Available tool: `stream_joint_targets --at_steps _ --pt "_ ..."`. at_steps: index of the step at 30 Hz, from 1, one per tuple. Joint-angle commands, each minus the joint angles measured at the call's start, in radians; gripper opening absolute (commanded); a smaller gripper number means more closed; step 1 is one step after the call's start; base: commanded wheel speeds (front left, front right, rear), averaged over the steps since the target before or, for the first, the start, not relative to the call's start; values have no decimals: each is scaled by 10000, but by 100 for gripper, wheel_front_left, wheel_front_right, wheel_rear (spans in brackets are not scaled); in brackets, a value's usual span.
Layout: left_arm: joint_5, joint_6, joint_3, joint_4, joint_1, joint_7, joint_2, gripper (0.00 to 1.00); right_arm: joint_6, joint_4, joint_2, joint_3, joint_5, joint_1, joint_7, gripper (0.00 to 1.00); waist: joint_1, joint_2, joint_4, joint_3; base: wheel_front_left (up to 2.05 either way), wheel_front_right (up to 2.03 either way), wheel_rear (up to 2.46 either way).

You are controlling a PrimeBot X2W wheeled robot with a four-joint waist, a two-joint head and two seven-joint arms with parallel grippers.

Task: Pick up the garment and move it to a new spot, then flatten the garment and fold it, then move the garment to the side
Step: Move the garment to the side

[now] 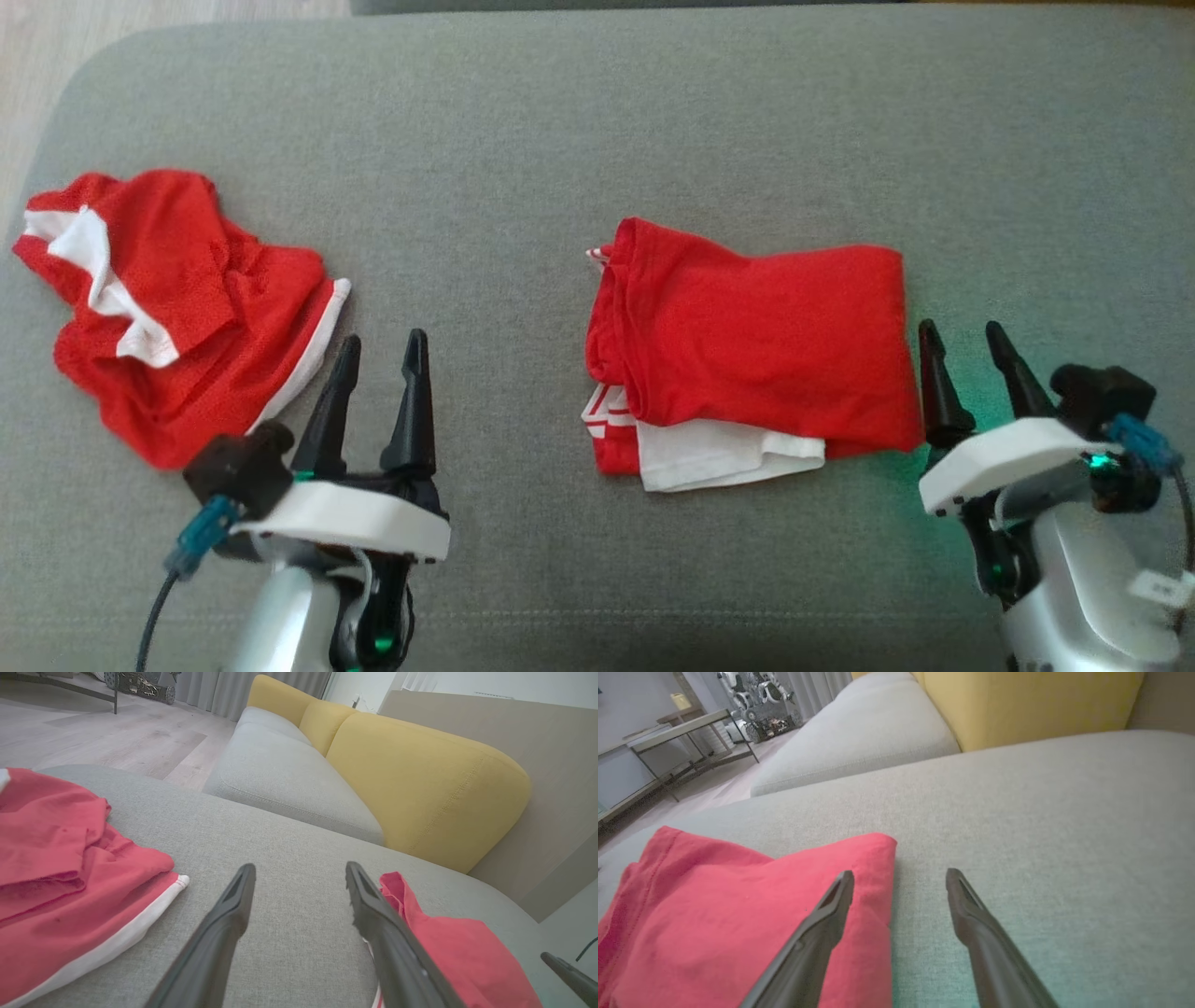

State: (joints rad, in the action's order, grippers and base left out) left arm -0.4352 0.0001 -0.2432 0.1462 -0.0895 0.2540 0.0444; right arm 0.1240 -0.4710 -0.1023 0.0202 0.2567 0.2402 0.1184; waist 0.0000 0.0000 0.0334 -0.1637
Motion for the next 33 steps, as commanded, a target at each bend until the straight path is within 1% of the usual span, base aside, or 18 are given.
stream_joint_targets --at_steps 1,5,13,14,15,16,21,25,28,29,30,32,33 --pt "-2 2 294 -359 -491 78 58 100 67 68 62 241 165 395 -150 100 0 0 96 -123 0 0 0" --pt "-6 13 306 -338 -587 78 58 100 67 -540 107 414 447 652 -479 100 0 0 215 -277 0 0 0" --pt "-19 33 296 -313 -687 78 58 100 67 -1350 45 954 1006 879 -690 100 0 0 374 -385 0 0 0" --pt "-19 39 300 -314 -693 78 58 100 67 -1431 26 1028 1079 908 -745 81 0 0 376 -383 0 0 0" --pt "-20 44 308 -316 -695 78 58 100 67 -1520 -4 1089 1148 934 -806 39 0 0 372 -376 0 0 0" --pt "-20 50 318 -318 -694 78 58 100 67 -1599 -72 1173 1154 964 -837 0 0 0 363 -371 0 0 0" --pt "10 61 359 -369 -721 78 58 100 67 -1688 -503 1438 883 1267 -350 0 0 0 230 -361 0 0 0" --pt "74 29 359 -402 -762 78 58 100 67 -1495 -1042 1770 179 1646 316 0 0 0 6 -350 0 0 0" --pt "168 -22 331 -442 -847 78 58 100 67 -1236 -1545 2260 -288 2005 587 0 0 0 -220 -404 0 0 0" --pt "257 -72 294 -475 -949 78 58 100 67 -1058 -1923 2574 -430 2283 653 0 0 0 -380 -450 0 0 0" --pt "311 -104 263 -497 -1023 78 58 100 67 -957 -2139 2738 -482 2443 656 0 0 0 -464 -497 0 0 0" --pt "311 -104 263 -497 -1023 78 58 100 67 -957 -2139 2738 -482 2443 656 0 0 0 -464 -497 0 0 0" --pt "400 -155 195 -577 -1230 78 58 100 67 -744 -2581 3036 -525 2801 568 0 0 0 -640 -669 0 0 0"
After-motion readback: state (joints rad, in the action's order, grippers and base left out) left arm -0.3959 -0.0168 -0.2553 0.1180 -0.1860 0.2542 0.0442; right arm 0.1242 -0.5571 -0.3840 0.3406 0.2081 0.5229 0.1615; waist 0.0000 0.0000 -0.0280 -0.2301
